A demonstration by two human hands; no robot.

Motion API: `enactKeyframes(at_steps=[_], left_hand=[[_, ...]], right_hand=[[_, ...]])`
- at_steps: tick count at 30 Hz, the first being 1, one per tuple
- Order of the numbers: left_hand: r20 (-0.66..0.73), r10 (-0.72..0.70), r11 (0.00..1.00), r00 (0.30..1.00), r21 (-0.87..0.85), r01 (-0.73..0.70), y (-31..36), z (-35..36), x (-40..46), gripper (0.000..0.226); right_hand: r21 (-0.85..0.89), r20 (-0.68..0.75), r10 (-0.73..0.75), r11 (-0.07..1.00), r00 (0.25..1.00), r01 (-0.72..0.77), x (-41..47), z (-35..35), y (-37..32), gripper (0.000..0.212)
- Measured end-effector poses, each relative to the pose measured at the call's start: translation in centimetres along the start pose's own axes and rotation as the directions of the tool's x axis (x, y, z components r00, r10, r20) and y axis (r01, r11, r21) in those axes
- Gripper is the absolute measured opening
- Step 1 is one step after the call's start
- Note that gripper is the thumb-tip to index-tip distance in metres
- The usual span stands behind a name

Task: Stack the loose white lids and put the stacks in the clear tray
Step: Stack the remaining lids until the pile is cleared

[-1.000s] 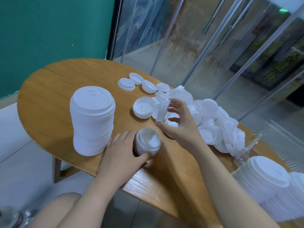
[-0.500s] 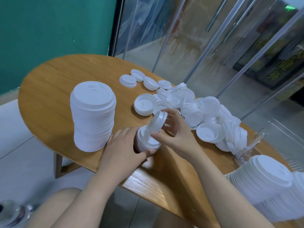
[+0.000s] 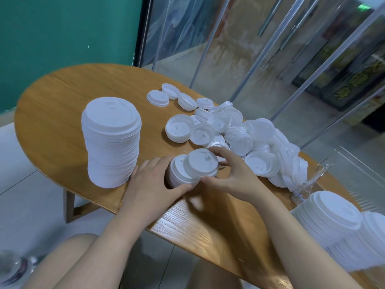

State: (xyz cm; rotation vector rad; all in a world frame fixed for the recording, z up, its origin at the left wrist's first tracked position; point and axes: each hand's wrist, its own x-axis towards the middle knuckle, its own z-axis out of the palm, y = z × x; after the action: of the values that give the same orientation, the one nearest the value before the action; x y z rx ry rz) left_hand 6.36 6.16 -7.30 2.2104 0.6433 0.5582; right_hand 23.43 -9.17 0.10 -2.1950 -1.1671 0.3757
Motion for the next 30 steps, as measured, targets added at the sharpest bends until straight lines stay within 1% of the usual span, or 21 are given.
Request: enactKeyframes(at_steps=[2,8,13,16,21,30], left_hand=[[0.003,-0.002,1.0,1.0,-0.005,0.002,-0.1,-0.1,0.0,0.073],[0.021,-0.006,1.0,1.0,-0.001,0.006,0.0,-0.2,0.1,0.074],[0.017,-0.001,1.0,1.0,0.017,0.001,0.0,-0.2,0.1,0.073],[0.015,0.002,1.0,1.0,0.023,-0.003,0.1,-0.2,0.0,0.071],[0.026,-0.004,0.999,1.0,0.034,0.003,0.4,-0.4,0.0,0.075],[0.035,-0.012,1.0,0.999,0.009,0.011,0.5,-0.6,0.2,0.08]], right_hand=[[-0.009,0.012,-0.009,1.0,1.0,0.009,0.1,-0.2,-0.2,0.069],[0.05,0.017,-0.024,0.998,1.0,0.023,0.0,-0.3,-0.5,0.073],[0.082,0.013,-0.057,0.995,0.998,0.056,-0.1,-0.2,-0.4,0.069],[0.114,0.017,-0.046,0.992,0.999,0.044,-0.1,0.3,-0.6,0.069],[-0.043,0.129,0.003,0.999,0.992,0.003,0.1,0.7,-0.6,0.068],[-0.089,0.194,0.008,0.996,0.981,0.009,0.3,0.8,-0.3,0.076]])
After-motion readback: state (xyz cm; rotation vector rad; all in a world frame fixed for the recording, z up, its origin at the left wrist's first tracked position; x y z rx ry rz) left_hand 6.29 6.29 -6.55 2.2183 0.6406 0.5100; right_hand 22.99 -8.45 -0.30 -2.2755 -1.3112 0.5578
